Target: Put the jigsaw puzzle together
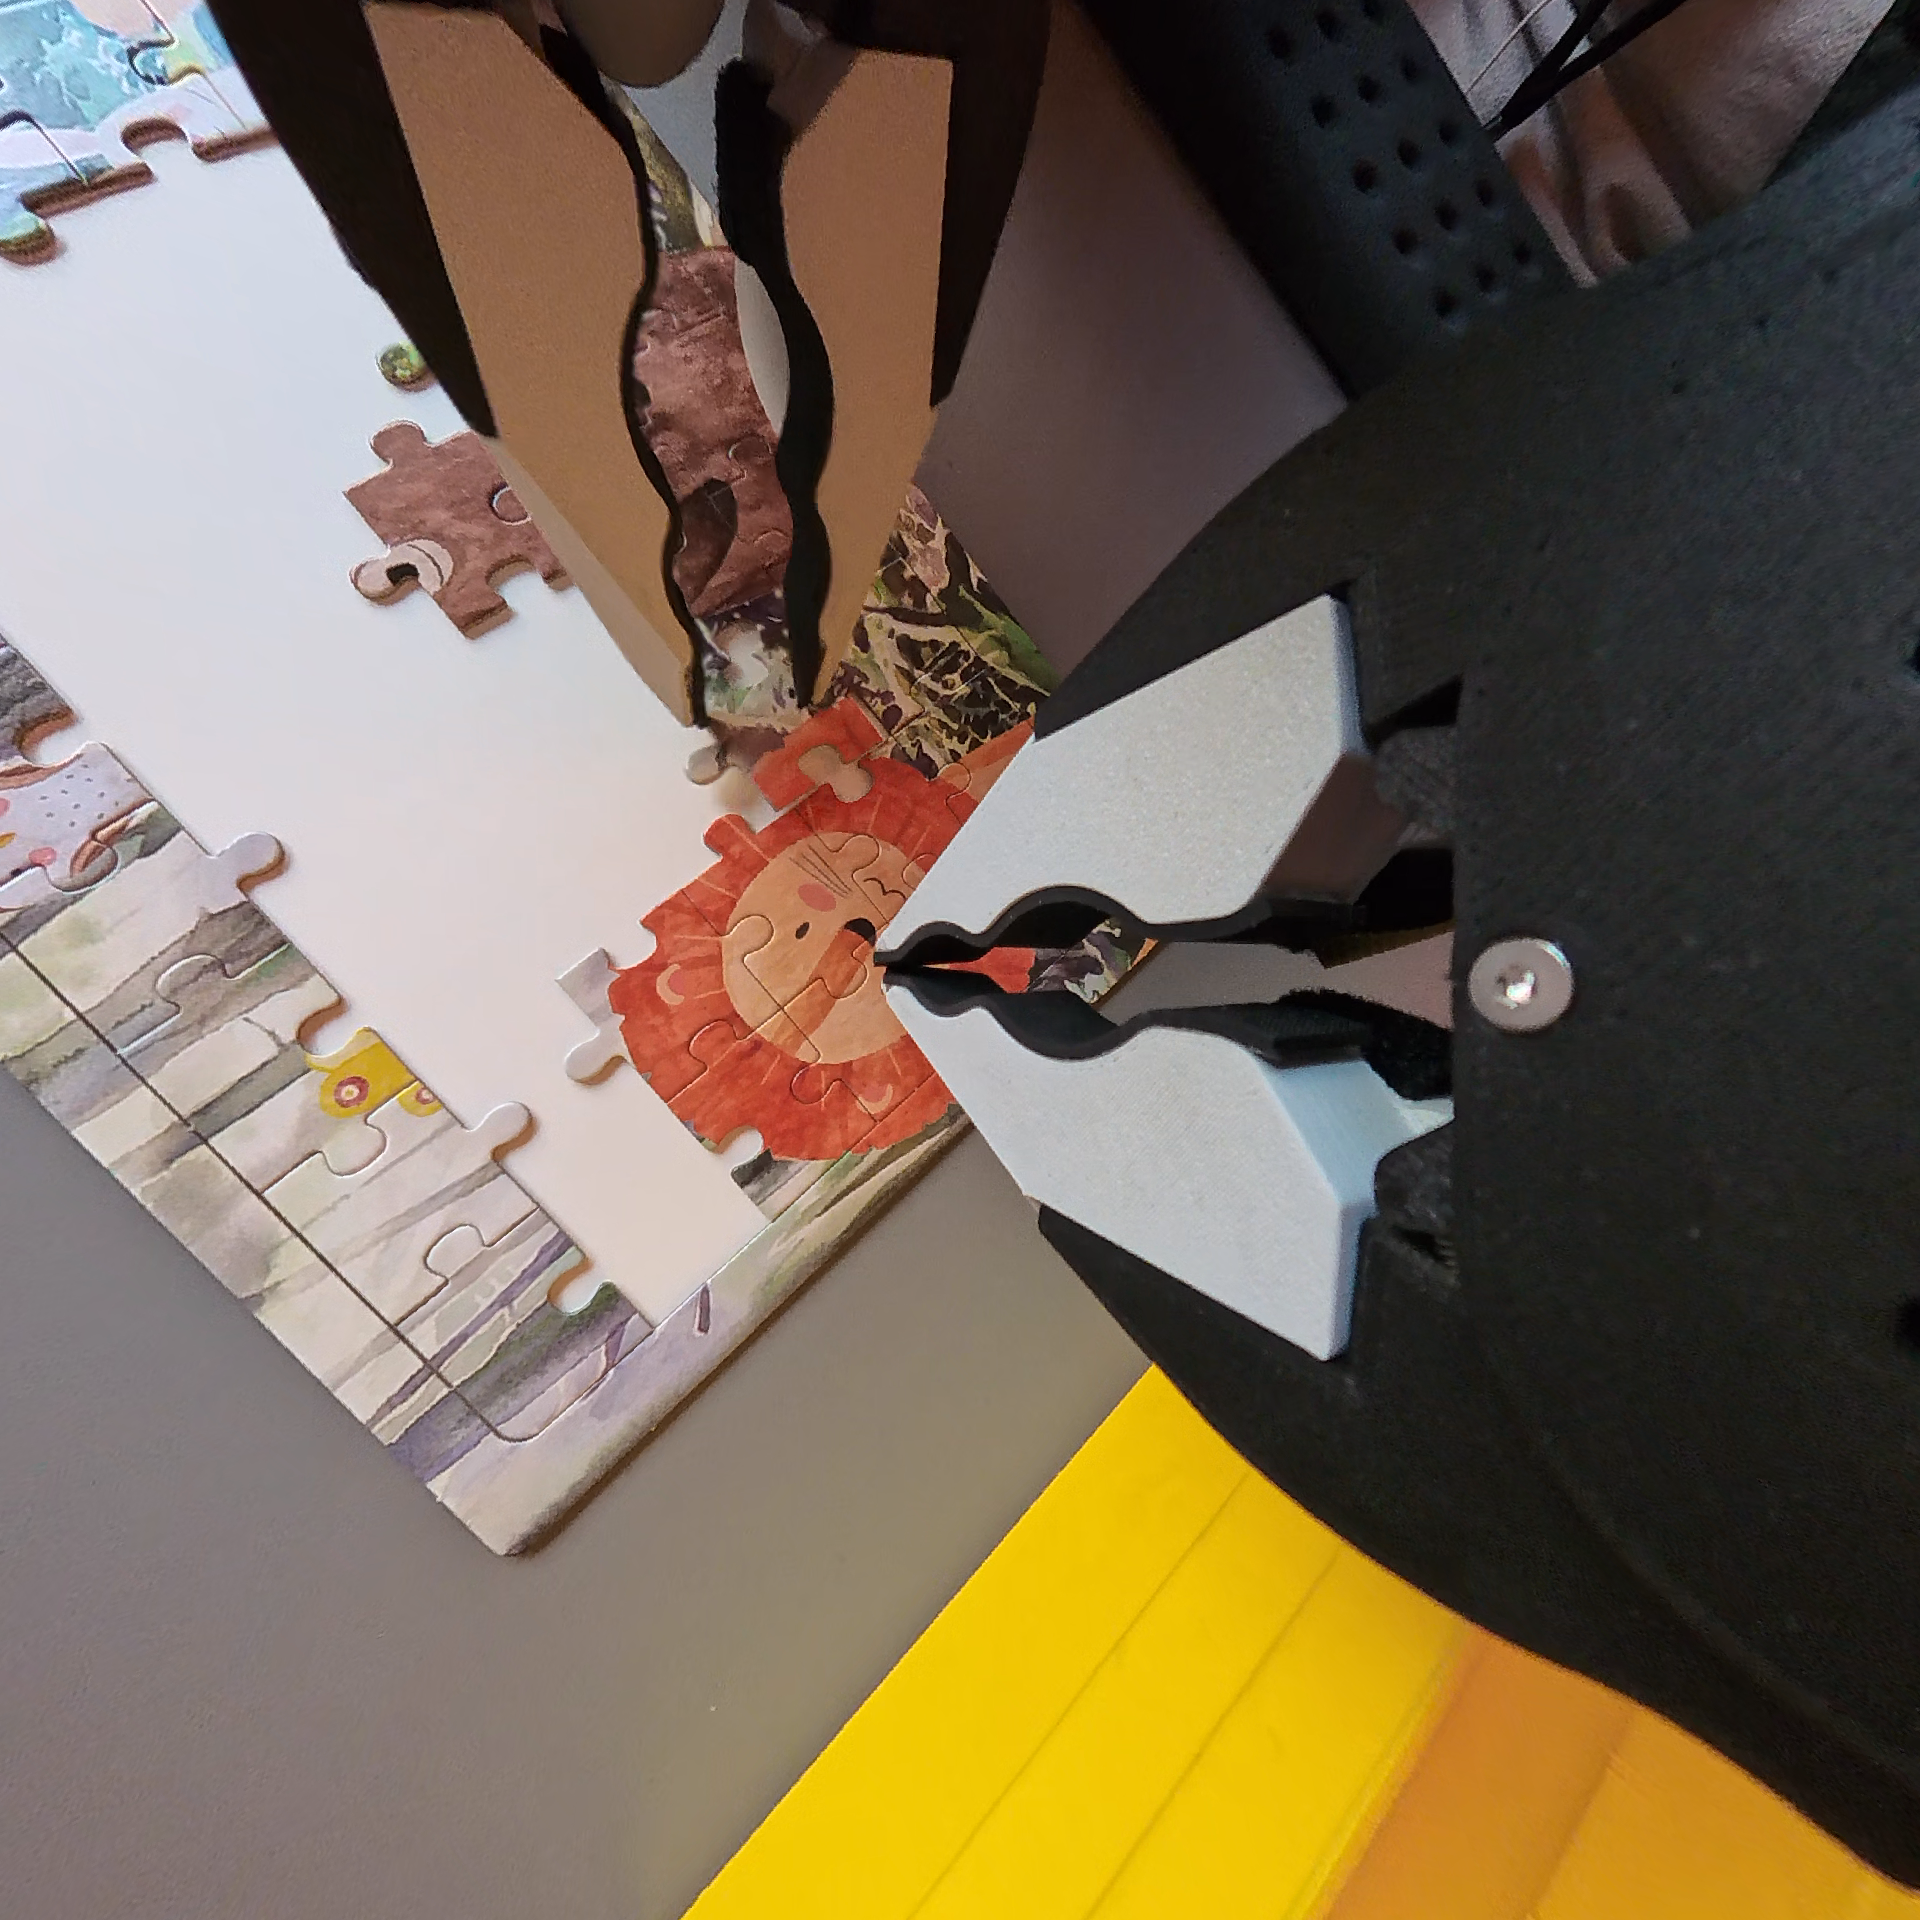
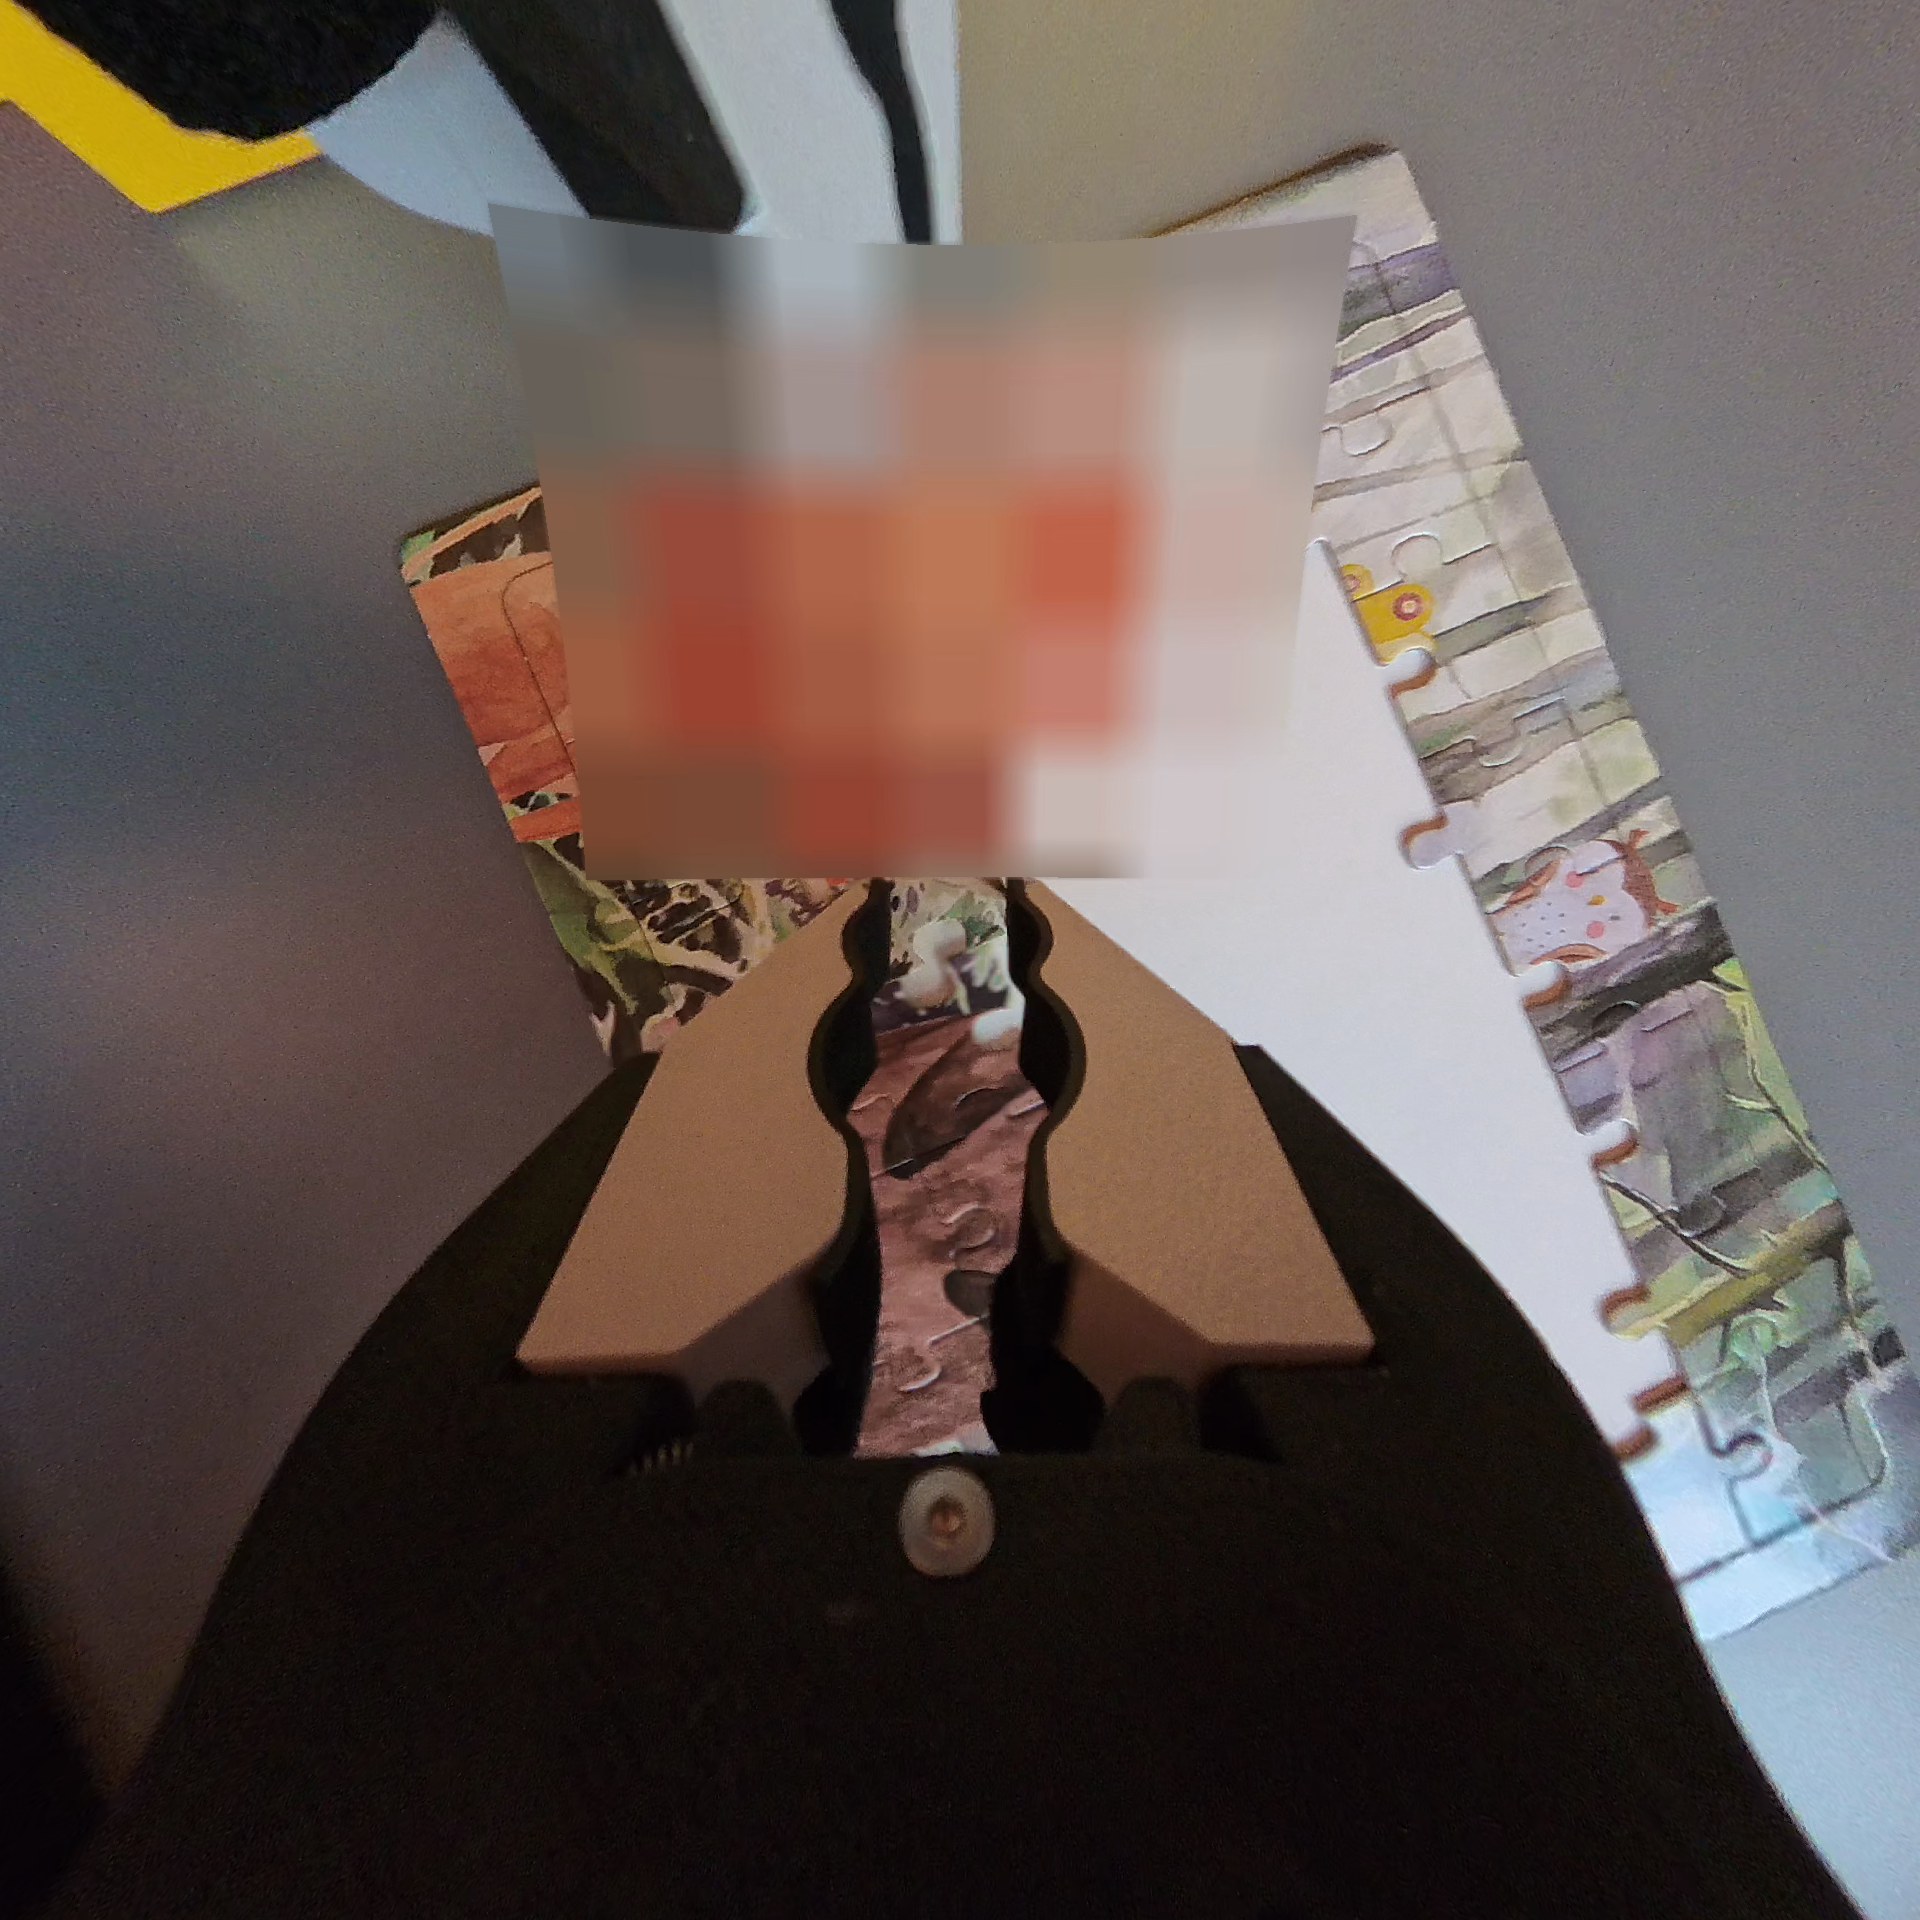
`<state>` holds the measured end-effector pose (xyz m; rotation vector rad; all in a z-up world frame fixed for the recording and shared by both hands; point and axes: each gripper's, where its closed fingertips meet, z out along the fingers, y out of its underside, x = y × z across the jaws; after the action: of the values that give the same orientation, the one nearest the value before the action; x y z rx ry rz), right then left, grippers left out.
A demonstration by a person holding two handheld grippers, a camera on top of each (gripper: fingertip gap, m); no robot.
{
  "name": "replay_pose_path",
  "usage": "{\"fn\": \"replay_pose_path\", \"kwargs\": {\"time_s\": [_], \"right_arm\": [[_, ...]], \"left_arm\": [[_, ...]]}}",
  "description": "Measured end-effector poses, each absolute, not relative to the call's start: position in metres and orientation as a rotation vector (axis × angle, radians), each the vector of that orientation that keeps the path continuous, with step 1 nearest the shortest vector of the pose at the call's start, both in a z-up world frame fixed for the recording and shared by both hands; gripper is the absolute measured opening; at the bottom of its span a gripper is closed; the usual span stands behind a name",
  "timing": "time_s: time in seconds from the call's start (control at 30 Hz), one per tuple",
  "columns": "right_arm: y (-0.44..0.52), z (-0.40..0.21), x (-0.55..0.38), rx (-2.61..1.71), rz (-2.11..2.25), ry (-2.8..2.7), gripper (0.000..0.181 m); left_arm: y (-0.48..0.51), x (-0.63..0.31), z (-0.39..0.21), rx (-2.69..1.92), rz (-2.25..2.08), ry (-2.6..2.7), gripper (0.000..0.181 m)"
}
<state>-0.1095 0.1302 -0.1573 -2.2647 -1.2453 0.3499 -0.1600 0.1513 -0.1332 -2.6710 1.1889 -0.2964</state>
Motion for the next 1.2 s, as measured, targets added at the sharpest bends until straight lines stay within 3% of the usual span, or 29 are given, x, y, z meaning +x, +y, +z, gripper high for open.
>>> {"fn": "replay_pose_path", "kwargs": {"time_s": [0.9, 1.2], "right_arm": [[0.157, -0.163, -0.105, -2.367, 0.327, -1.281, 0.023], [0.163, -0.149, -0.1, -2.304, 0.374, -1.22, 0.031]], "left_arm": [[0.151, -0.156, -0.14, -2.685, -0.307, 1.213, 0.0], [0.149, -0.152, -0.145, -2.695, -0.32, 1.242, 0.0]]}}
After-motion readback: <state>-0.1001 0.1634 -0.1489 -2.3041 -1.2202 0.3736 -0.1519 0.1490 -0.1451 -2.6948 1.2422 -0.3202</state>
